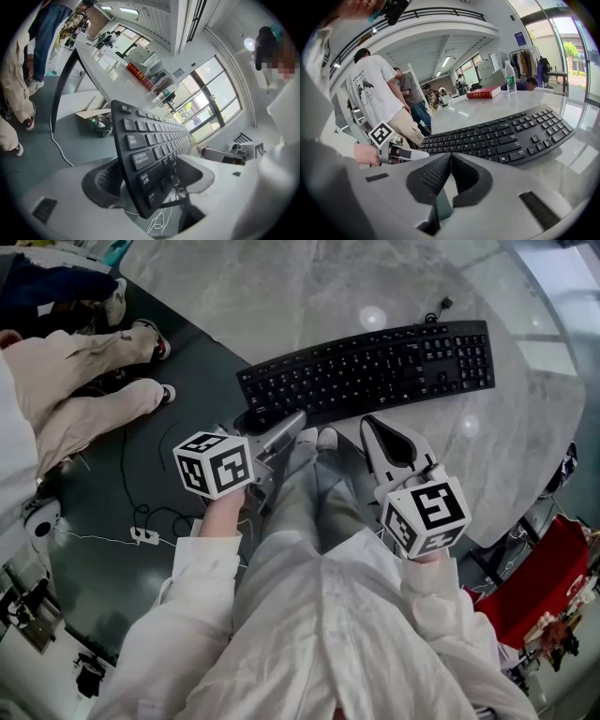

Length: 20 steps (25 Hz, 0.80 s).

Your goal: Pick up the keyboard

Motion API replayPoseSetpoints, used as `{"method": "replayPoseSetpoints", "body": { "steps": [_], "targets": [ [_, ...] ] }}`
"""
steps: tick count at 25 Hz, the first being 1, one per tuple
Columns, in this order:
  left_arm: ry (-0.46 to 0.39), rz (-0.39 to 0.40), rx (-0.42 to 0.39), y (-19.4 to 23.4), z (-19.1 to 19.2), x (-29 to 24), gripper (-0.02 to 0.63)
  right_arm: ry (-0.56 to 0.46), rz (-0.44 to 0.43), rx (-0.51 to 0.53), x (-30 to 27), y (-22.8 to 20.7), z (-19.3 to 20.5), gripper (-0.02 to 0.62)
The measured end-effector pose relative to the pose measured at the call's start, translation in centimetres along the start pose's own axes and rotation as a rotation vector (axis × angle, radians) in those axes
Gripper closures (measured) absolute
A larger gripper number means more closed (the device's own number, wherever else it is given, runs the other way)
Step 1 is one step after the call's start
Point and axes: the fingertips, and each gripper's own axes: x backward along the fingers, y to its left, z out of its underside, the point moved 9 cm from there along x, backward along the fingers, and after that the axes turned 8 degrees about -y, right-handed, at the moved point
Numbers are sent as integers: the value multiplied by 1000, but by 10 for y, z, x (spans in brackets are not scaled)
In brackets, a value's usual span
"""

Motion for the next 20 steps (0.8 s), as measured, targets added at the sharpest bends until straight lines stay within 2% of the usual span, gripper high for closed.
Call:
{"method": "replayPoseSetpoints", "body": {
  "steps": [6,10,14,20],
  "targets": [
    [4,32,2,1,1,-2,275,15,23,14,5,-12,2,565],
    [4,58,44,5,2,-5,276,11,40,10,7,-19,3,565],
    [14,79,60,2,2,-6,324,26,55,11,7,-23,3,565],
    [6,88,63,2,3,-6,331,42,68,33,9,-31,2,565]
  ]
}}
